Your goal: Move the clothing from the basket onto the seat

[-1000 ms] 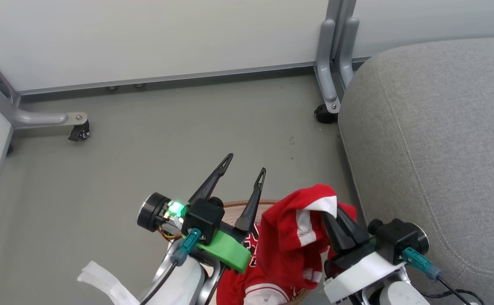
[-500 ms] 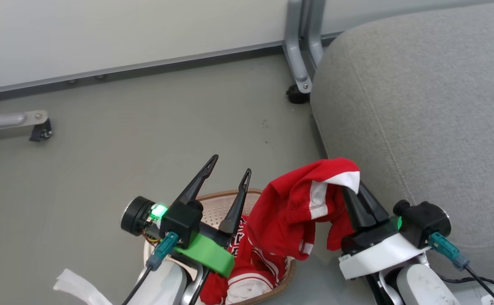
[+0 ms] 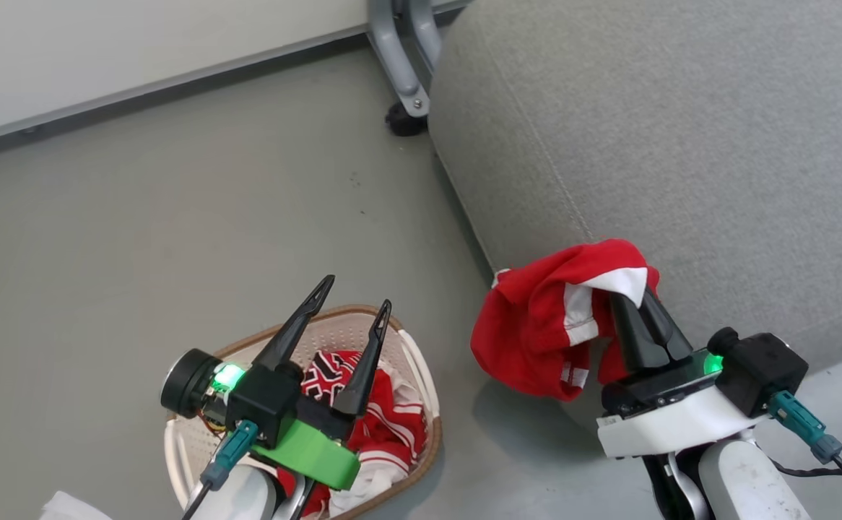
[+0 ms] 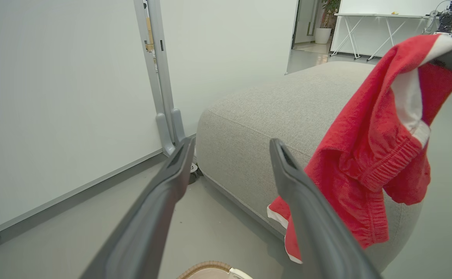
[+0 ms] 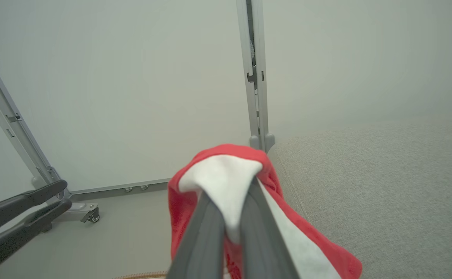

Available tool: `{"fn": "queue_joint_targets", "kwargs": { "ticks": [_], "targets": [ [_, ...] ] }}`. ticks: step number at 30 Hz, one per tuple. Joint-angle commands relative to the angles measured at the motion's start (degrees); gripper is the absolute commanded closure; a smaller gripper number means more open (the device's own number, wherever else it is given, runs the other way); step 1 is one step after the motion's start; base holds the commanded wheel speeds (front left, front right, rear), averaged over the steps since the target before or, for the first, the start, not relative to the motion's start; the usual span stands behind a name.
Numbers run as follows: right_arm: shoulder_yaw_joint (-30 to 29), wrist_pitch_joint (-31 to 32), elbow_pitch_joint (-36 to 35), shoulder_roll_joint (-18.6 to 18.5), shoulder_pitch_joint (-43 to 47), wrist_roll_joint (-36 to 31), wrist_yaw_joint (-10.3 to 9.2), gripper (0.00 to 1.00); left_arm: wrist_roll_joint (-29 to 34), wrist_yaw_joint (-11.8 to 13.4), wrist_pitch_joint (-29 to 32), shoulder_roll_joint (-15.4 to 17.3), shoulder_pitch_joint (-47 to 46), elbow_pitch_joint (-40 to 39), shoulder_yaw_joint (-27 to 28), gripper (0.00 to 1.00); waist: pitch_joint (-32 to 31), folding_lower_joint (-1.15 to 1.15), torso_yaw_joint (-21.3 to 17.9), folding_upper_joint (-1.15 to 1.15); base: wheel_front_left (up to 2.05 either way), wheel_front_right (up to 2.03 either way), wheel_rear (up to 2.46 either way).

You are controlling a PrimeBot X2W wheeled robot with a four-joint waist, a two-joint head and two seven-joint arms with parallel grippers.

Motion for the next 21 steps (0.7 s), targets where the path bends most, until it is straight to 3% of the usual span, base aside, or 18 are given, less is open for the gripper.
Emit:
{"fn": "queue_joint_targets", "kwargs": {
  "ticks": [1, 8, 15, 21],
  "targets": [
    [-0.3, -0.2, -0.7, 0.3, 0.1, -0.4, 0.0, 1.0, 0.3, -0.3, 0.1, 0.4, 1.0, -0.6, 0.5, 0.0, 3.2, 0.0, -3.3, 0.0, 0.0, 0.0, 0.0],
    [-3.0, -0.2, -2.9, 0.9, -1.9, 0.7, 0.0, 1.0, 1.0, -0.7, 0.1, 1.1, 0.5, -0.9, 0.9, 0.0, 6.6, 0.0, -4.1, 0.0, 0.0, 0.0, 0.0],
    [-10.3, -0.2, -4.9, 1.1, -9.7, 2.4, 0.0, 1.0, 1.2, -0.8, 0.1, 2.1, -2.3, -1.1, 0.0, 0.0, 11.4, 0.0, -2.5, 0.0, 0.0, 0.0, 0.0],
    [-17.6, -0.2, -4.3, -3.5, -20.2, 2.8, 0.0, 1.0, 1.8, -0.8, 0.1, 3.7, -4.5, -0.8, -0.4, 0.0, 16.6, 0.0, -0.6, 0.0, 0.0, 0.0, 0.0]
  ]
}}
